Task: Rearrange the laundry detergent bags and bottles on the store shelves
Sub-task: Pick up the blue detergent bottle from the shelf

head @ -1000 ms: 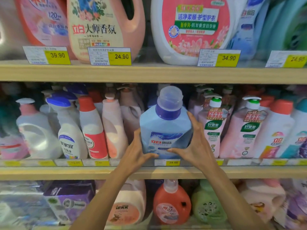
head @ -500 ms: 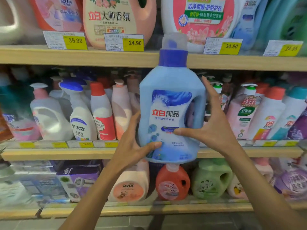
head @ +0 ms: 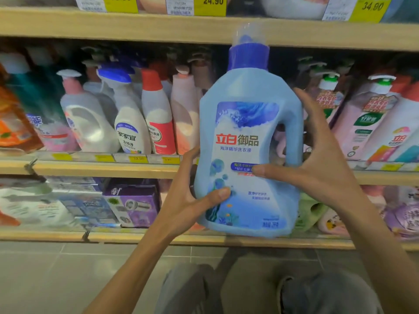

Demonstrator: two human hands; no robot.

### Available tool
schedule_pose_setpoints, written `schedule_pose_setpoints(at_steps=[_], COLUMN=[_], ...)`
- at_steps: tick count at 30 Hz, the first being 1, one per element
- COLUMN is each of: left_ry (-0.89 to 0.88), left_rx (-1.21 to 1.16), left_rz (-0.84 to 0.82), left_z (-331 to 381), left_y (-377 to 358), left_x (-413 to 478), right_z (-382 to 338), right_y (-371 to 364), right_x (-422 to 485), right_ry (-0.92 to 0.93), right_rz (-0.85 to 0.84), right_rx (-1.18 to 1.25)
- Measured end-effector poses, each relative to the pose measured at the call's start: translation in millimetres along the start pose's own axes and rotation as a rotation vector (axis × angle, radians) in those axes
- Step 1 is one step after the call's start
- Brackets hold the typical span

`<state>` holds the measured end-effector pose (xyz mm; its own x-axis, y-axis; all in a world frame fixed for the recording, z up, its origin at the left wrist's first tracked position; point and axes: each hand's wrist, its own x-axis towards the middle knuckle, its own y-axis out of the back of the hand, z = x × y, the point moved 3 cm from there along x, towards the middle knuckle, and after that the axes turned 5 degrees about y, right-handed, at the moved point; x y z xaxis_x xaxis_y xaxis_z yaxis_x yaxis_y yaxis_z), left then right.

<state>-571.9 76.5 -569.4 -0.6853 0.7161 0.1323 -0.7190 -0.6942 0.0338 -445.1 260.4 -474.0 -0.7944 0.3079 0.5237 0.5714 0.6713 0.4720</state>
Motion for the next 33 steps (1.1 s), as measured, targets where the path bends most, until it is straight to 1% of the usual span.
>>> schedule_pose_setpoints(at_steps=[3, 8, 14, 16, 21, 25, 29, 33], left_ry=[0.094, 0.217, 0.307, 0.318, 0.340, 0.349, 0.369, 0.428], left_rx=[-0.015, -0.005, -0.033, -0.047, -0.047, -0.040, -0.032, -0.067], left_rz=[0.014, 0.059, 0.053, 0.050, 0.022, 0.014, 0.035, 0.063], left_z=[15, 61, 138, 170, 264, 340, 400, 437], left_y=[3, 16, 28, 30, 31, 28, 11, -22], left_x=[-12, -39, -63, -73, -94, -106, -119, -139], right_z=[-16, -53, -120, -150, -234, -291, -336, -355], right_y=[3, 6, 25, 38, 81, 116, 156, 192], right_x=[6, 18, 29, 33, 56, 70, 79, 66], right_ry=[-0.044, -0.153, -0.266, -0.285, -0.242, -0.228, -0.267, -0.351], right_rz=[-0.056, -0.133, -0.156, -0.156, -0.183, -0.171, -0.154, -0.162], right_rx=[-0.045, 0.033, 0.098, 0.112, 0.094, 0.140, 0.183, 0.191])
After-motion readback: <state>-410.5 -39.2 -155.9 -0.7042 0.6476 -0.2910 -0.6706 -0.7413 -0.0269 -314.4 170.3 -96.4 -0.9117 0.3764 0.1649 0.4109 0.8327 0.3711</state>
